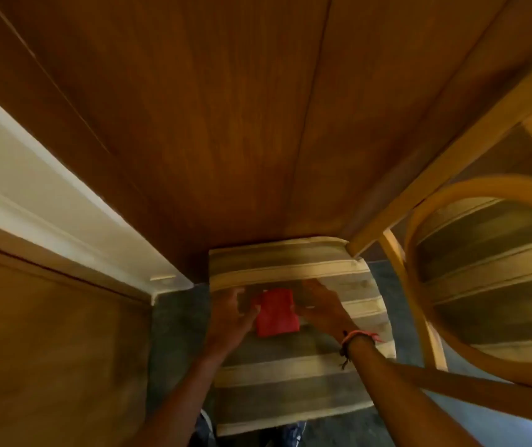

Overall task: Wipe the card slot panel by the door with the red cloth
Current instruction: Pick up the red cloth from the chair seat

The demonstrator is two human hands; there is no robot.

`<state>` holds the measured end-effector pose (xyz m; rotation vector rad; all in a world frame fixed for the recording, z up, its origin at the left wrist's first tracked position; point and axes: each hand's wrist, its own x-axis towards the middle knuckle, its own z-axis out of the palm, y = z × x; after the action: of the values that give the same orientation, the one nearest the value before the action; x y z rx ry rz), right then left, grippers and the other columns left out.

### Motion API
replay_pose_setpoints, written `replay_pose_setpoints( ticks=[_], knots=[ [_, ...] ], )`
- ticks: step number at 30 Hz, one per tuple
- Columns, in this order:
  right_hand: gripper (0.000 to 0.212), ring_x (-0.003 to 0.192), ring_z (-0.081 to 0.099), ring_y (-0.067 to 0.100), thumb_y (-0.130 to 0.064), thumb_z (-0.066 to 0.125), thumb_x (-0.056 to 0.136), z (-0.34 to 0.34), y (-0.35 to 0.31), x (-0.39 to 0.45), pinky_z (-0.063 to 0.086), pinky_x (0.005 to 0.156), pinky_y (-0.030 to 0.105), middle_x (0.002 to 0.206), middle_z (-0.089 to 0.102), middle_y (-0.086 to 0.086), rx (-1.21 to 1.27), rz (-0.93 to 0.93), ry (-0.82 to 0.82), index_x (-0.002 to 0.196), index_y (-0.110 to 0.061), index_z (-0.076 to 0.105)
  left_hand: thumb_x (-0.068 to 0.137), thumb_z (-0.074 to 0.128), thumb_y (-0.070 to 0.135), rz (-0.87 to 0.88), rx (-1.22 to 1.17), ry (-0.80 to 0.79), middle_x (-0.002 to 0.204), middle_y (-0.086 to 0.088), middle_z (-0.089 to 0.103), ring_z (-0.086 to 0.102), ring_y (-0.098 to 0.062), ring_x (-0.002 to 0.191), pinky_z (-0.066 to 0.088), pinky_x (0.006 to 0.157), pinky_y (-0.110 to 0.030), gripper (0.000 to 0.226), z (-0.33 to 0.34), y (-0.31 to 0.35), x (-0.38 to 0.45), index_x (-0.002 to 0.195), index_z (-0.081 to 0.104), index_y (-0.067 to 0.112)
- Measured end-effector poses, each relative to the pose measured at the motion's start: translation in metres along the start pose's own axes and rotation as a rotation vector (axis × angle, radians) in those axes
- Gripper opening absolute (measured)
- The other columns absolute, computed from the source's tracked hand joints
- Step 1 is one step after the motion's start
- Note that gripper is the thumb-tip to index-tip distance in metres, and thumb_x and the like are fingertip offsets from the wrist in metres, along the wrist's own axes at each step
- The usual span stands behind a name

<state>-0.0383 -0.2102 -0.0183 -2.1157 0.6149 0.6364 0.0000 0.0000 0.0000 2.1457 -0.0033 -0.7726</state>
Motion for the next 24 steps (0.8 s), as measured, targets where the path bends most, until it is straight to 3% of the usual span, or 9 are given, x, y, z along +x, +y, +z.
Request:
replay_pose_setpoints(
  ticks=[2, 3, 6, 9, 12, 15, 18, 21, 24],
  knots=[
    [0.064, 0.131, 0.061, 0.029, -0.026, 0.076, 0.092, 0.017, 0.016, 0.013, 0.045, 0.096, 0.025, 0.146, 0.060, 0.013, 0.053, 0.048, 0.021, 0.147, -0.011, 0.049, 0.073, 0.053, 0.081, -0.044, -0.056, 0.001, 0.110, -0.014, 0.065, 0.063, -0.025, 0.100, 0.051, 0.089, -0.035, 0.082, 0.019, -0.017, 0.015, 0.129, 0.048, 0.022],
    [0.064, 0.130, 0.061, 0.030, -0.026, 0.077, 0.091, 0.029, 0.028, 0.021, 0.046, 0.097, 0.028, 0.144, 0.061, 0.013, 0.083, 0.096, 0.026, 0.146, -0.011, 0.049, 0.074, 0.053, 0.080, -0.075, -0.056, -0.018, 0.105, -0.016, 0.067, 0.064, -0.026, 0.097, 0.051, 0.087, -0.034, 0.080, 0.030, -0.028, 0.023, 0.128, 0.049, 0.021],
    [0.065, 0.127, 0.063, 0.034, -0.031, 0.080, 0.089, 0.057, 0.048, 0.037, 0.051, 0.106, 0.037, 0.136, 0.066, 0.017, 0.238, 0.254, 0.057, 0.143, -0.007, 0.052, 0.094, 0.065, 0.033, -0.229, -0.067, -0.026, 0.130, -0.021, 0.061, 0.060, -0.034, 0.118, 0.048, 0.093, -0.035, 0.053, 0.058, -0.055, 0.040, 0.139, 0.047, 0.010],
    [0.049, 0.120, 0.067, 0.039, -0.029, 0.084, 0.085, 0.073, 0.057, 0.052, 0.054, 0.104, 0.055, 0.127, 0.070, 0.019, 0.430, 0.356, 0.147, 0.122, -0.004, 0.064, 0.088, 0.073, 0.027, -0.294, -0.133, 0.043, 0.135, -0.022, 0.058, 0.058, -0.039, 0.122, 0.048, 0.103, -0.045, 0.063, 0.077, -0.065, 0.053, 0.140, 0.044, 0.007],
    [0.031, 0.109, 0.072, 0.038, -0.019, 0.083, 0.086, 0.078, 0.062, 0.063, 0.061, 0.092, 0.047, 0.116, 0.075, 0.024, 0.584, 0.392, 0.156, 0.109, 0.000, 0.074, 0.082, 0.080, 0.014, -0.364, -0.281, 0.111, 0.129, -0.026, 0.062, 0.062, -0.042, 0.115, 0.052, 0.097, -0.053, 0.063, 0.090, -0.064, 0.065, 0.134, 0.045, 0.001],
    [0.023, 0.101, 0.069, 0.027, -0.012, 0.076, 0.091, 0.074, 0.060, 0.063, 0.060, 0.076, 0.033, 0.124, 0.072, 0.022, 0.786, 0.428, -0.006, 0.111, 0.000, 0.071, 0.081, 0.080, 0.006, -0.458, -0.360, 0.125, 0.129, -0.026, 0.062, 0.060, -0.041, 0.117, 0.051, 0.099, -0.053, 0.056, 0.090, -0.066, 0.074, 0.130, 0.053, 0.000],
    [0.016, 0.112, 0.066, 0.030, -0.009, 0.074, 0.092, 0.066, 0.055, 0.054, 0.057, 0.100, 0.045, 0.129, 0.069, 0.020, 0.978, 0.425, -0.112, 0.106, -0.007, 0.067, 0.082, 0.077, 0.003, -0.456, -0.494, 0.089, 0.128, -0.021, 0.064, 0.060, -0.033, 0.111, 0.052, 0.093, -0.046, 0.043, 0.076, -0.062, 0.069, 0.122, 0.061, 0.004],
    [0.038, 0.121, 0.063, 0.032, -0.012, 0.074, 0.091, 0.051, 0.035, 0.042, 0.053, 0.107, 0.047, 0.131, 0.067, 0.018, 1.024, 0.339, -0.140, 0.128, -0.006, 0.062, 0.084, 0.075, 0.006, -0.353, -0.570, 0.067, 0.118, -0.007, 0.066, 0.060, -0.015, 0.094, 0.049, 0.075, -0.032, 0.032, 0.052, -0.043, 0.060, 0.108, 0.064, 0.023],
    [0.028, 0.115, 0.066, 0.030, -0.009, 0.072, 0.091, 0.026, -0.003, 0.029, 0.053, 0.106, 0.048, 0.126, 0.070, 0.017, 1.087, 0.237, -0.104, 0.119, -0.007, 0.066, 0.083, 0.077, 0.006, -0.238, -0.546, 0.123, 0.117, -0.007, 0.064, 0.062, -0.023, 0.105, 0.054, 0.094, -0.045, 0.035, 0.019, -0.009, 0.052, 0.112, 0.064, 0.020]
  ],
)
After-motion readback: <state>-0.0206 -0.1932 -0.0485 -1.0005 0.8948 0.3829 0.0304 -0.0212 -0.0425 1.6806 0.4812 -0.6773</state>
